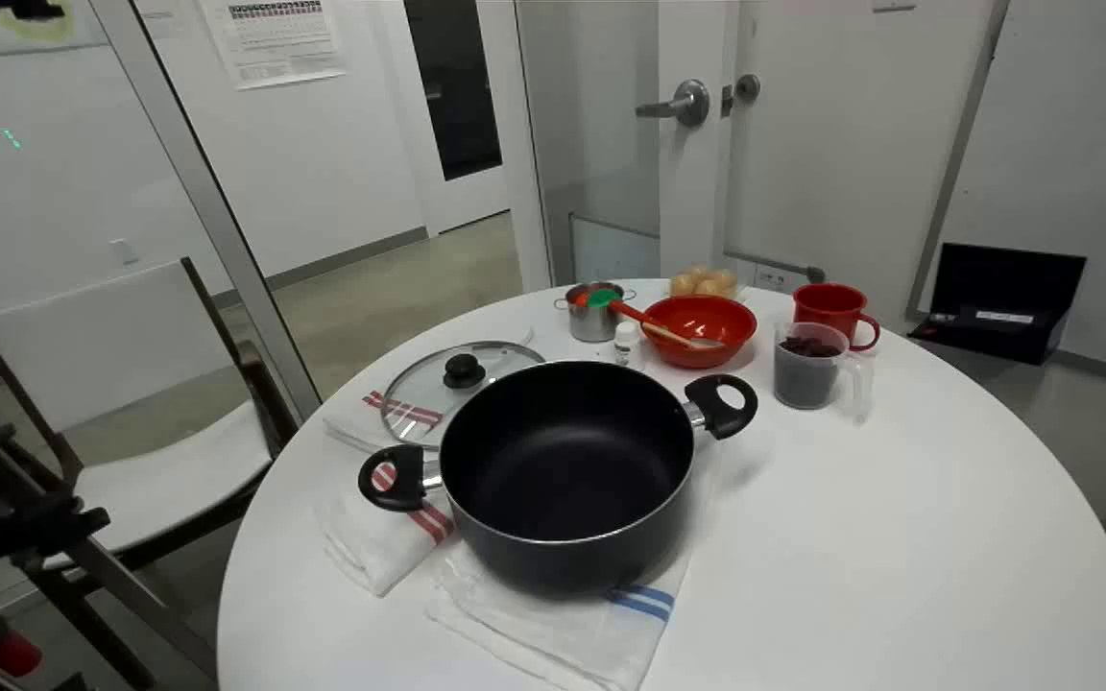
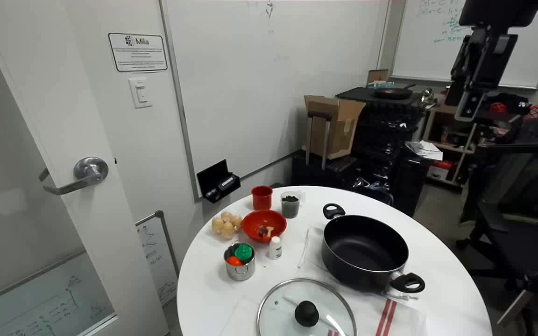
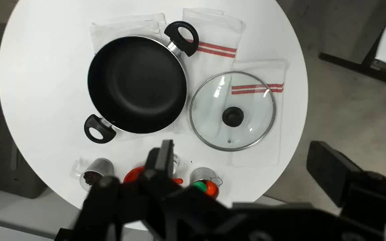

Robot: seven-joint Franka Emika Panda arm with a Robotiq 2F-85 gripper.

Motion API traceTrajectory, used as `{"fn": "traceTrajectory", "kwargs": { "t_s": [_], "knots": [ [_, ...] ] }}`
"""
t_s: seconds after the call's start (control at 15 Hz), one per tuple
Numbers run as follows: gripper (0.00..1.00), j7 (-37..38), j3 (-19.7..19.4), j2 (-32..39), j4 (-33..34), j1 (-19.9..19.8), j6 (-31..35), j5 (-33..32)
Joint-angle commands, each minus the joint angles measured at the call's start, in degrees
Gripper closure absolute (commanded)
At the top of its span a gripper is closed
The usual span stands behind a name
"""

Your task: Put the lid on the pot

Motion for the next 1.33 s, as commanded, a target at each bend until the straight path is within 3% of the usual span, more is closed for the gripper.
{"fn": "traceTrajectory", "kwargs": {
  "t_s": [0.0, 0.53, 0.8, 1.27],
  "knots": [
    [0.0, 0.0, 0.0, 0.0, 0.1, 0.0, -0.1, 0.0],
    [0.0, 0.0, 0.0, 0.0, 0.1, 0.0, -0.1, 0.0],
    [0.0, 0.2, 0.8, 6.4, 4.4, 0.4, 0.4, -0.9],
    [0.0, -1.4, 3.3, 24.1, 16.8, 2.3, 0.3, -1.0]
  ]
}}
